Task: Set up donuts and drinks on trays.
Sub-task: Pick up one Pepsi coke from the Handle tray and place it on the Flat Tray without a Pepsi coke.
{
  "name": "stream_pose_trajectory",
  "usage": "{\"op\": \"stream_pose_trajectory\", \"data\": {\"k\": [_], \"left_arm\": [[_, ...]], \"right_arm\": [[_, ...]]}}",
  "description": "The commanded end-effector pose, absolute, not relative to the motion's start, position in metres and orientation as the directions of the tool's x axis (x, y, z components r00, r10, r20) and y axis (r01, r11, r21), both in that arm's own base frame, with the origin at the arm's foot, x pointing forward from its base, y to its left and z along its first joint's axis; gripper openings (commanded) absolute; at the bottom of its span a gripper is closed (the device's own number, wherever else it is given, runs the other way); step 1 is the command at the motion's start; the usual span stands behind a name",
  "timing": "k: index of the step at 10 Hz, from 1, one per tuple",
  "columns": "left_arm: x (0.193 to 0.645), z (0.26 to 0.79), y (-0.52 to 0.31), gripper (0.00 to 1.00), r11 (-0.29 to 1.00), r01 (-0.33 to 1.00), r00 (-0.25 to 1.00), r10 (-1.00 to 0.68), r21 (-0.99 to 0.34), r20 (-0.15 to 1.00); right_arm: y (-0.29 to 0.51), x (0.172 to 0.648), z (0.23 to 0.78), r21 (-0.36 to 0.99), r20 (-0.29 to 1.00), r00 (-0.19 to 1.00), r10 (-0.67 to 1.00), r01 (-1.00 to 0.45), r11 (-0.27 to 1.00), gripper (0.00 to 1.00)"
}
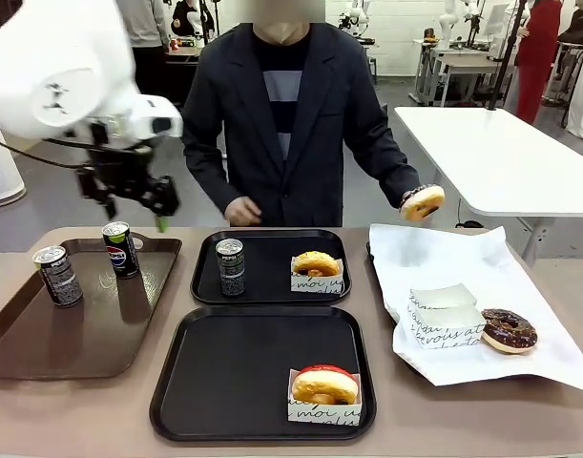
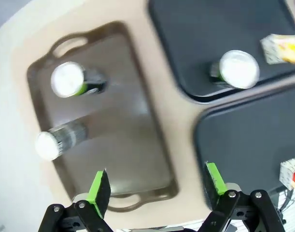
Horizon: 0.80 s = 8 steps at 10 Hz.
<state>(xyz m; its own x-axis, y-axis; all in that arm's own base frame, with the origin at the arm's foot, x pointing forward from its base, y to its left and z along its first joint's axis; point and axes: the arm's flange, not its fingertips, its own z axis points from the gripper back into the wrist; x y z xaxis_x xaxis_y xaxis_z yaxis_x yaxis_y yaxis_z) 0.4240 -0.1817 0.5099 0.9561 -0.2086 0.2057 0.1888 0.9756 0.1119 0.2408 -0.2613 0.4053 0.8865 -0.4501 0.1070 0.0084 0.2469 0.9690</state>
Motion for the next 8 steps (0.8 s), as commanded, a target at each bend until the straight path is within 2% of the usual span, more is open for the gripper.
{"op": "stream_pose_trajectory", "data": {"k": [1, 2, 3, 5, 6, 7, 8], "left_arm": [[0.441, 0.500, -0.140, 1.00, 0.983, 0.088, 0.981, -0.113, 0.159, 0.155], [0.432, 0.490, -0.107, 1.00, 0.988, 0.003, 0.987, -0.028, 0.153, 0.159], [0.446, 0.491, -0.080, 1.00, 0.990, -0.036, 0.988, 0.015, 0.136, 0.155], [0.441, 0.482, -0.036, 1.00, 0.992, -0.105, 0.983, 0.092, 0.076, 0.156], [0.448, 0.486, -0.027, 1.00, 0.991, -0.113, 0.983, 0.101, 0.070, 0.156], [0.435, 0.490, -0.031, 1.00, 0.993, -0.109, 0.981, 0.098, 0.055, 0.167], [0.449, 0.486, -0.028, 1.00, 0.989, -0.112, 0.986, 0.098, 0.102, 0.135]], "right_arm": [[-0.262, 0.243, 0.406, 0.973, 0.127, 0.879, -0.460, -0.019, 0.232, 1.00], [-0.262, 0.243, 0.406, 0.973, 0.127, 0.879, -0.460, -0.019, 0.232, 1.00], [-0.262, 0.243, 0.406, 0.973, 0.127, 0.879, -0.460, -0.019, 0.232, 1.00], [-0.262, 0.243, 0.406, 0.973, 0.127, 0.879, -0.460, -0.019, 0.232, 1.00], [-0.262, 0.243, 0.406, 0.973, 0.127, 0.879, -0.460, -0.019, 0.232, 1.00], [-0.262, 0.243, 0.406, 0.973, 0.127, 0.879, -0.460, -0.019, 0.232, 1.00], [-0.262, 0.243, 0.406, 0.973, 0.127, 0.879, -0.460, -0.019, 0.232, 1.00]]}}
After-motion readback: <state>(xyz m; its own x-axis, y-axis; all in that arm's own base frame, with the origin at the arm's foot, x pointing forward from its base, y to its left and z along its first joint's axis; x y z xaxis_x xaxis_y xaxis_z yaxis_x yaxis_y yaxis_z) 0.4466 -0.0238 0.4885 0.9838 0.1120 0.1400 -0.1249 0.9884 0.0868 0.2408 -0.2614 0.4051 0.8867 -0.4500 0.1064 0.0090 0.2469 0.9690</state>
